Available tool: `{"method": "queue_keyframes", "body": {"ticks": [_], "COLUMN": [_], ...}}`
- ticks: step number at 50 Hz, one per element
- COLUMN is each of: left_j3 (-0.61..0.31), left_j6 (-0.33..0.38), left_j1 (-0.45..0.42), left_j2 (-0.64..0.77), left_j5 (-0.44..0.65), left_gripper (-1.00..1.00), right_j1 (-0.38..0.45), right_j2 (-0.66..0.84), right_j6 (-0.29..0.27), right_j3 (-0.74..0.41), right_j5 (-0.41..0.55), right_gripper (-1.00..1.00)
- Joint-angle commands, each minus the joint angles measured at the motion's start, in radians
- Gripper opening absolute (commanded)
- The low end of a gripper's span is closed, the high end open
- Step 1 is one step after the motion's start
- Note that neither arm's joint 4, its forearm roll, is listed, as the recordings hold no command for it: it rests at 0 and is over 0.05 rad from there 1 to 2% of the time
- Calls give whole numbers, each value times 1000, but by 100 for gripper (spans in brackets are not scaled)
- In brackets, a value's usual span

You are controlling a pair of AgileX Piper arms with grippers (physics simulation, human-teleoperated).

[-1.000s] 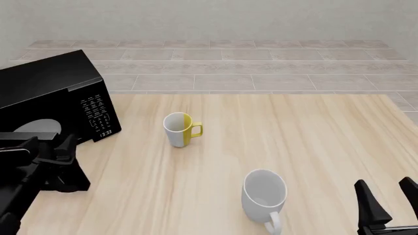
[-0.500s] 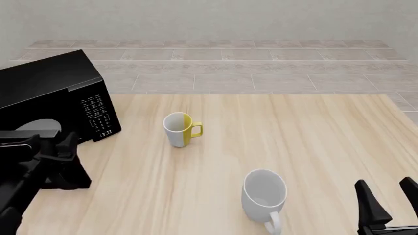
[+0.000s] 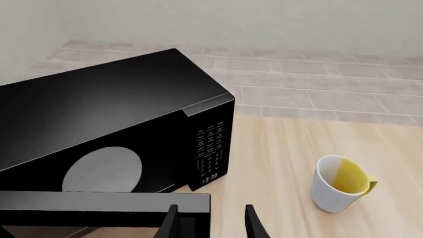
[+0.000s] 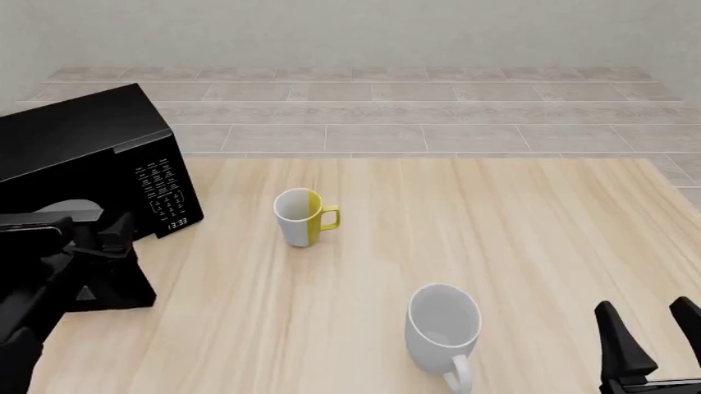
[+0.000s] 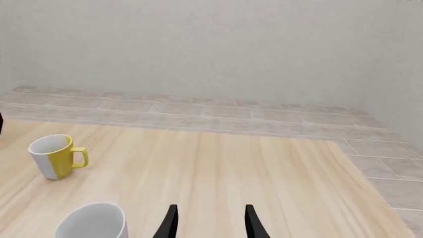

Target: Close the microwave.

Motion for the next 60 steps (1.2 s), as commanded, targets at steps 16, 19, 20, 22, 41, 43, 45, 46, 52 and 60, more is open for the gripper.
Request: {"method": "queue_keyframes", "body": {"ticks": [16, 19, 20, 22, 41, 43, 45, 46, 52, 60], "left_j3": [-75, -88, -89, -97, -131, -135, -134, -137, -144, -157], "left_j6": [13, 12, 12, 12, -2, -1, -2, 2, 4, 10], "left_j1": [-9, -8, -8, -11, 0, 4, 3, 5, 13, 11], "left_j2": [81, 75, 80, 86, 117, 124, 130, 136, 137, 148], "left_j5": [6, 21, 19, 22, 30, 28, 24, 22, 27, 32], "left_gripper": [100, 100, 100, 100, 100, 100, 100, 100, 100, 100], "right_j1": [4, 1, 0, 0, -7, -7, -7, -7, -7, -9], "right_j2": [0, 0, 0, 0, 0, 0, 0, 0, 0, 0], "right_j6": [-7, -6, -5, -5, -6, -5, -5, -5, -2, -2], "right_j3": [0, 0, 0, 0, 0, 0, 0, 0, 0, 0], "right_j5": [-2, -1, 0, 0, 1, 1, 1, 2, 3, 3], "right_gripper": [100, 100, 100, 100, 100, 100, 100, 100, 100, 100]}}
